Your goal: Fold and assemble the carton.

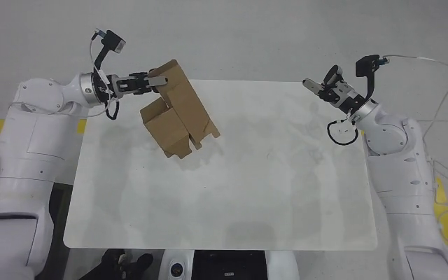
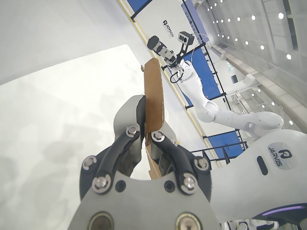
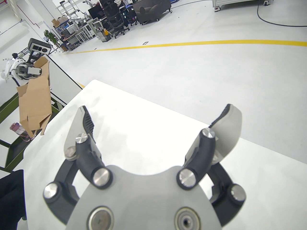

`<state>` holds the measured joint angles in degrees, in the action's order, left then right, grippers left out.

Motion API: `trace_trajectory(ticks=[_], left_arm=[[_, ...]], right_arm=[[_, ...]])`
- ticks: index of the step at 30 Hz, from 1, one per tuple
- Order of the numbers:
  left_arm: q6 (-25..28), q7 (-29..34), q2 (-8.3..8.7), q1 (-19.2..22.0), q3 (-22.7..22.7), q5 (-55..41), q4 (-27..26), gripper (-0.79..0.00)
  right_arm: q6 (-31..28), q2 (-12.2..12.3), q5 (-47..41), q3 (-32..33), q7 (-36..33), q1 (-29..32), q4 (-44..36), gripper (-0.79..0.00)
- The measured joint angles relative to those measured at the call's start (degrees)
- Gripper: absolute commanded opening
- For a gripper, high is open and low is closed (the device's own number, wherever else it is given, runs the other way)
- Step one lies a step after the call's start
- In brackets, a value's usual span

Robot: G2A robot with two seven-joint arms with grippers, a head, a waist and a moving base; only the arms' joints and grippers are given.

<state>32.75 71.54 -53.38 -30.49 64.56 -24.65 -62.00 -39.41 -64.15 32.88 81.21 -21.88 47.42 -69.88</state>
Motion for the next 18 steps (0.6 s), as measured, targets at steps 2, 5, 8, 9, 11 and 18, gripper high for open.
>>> trace_trajectory(ticks=[2, 5, 8, 9, 11, 18], left_arm=[[-0.2, 0.2, -0.17, -0.2, -1.0, 0.0, -1.3, -0.785], [-0.1, 0.1, -0.26, -0.3, -2.5, 1.1, -3.2, -0.785], [0.2, -0.2, -0.29, 0.2, -3.7, 2.4, -4.2, -0.785], [0.3, -0.3, -0.3, 0.4, -4.1, 2.7, -4.4, -0.785], [0.4, -0.5, -0.39, 0.9, -5.0, 2.9, -4.5, -0.785], [0.4, -0.4, -0.98, 2.1, -8.5, 1.5, -5.0, -0.785]], right_arm=[[0.0, -0.1, -0.8, -0.7, -0.5, 0.5, -0.3, 0.0], [-2.3, -0.3, -5.3, -2.6, -4.0, 0.1, 0.4, 0.0], [-5.5, -0.5, -10.7, -5.2, -9.9, -2.1, 2.6, 0.0], [-6.6, -0.6, -12.2, -6.1, -11.7, -2.9, 3.4, 0.0], [-9.1, -0.9, -16.4, -8.6, -15.7, -4.7, 5.3, 0.0], [-13.9, -2.5, -32.8, -19.1, -29.5, -11.0, 11.0, 0.0]])
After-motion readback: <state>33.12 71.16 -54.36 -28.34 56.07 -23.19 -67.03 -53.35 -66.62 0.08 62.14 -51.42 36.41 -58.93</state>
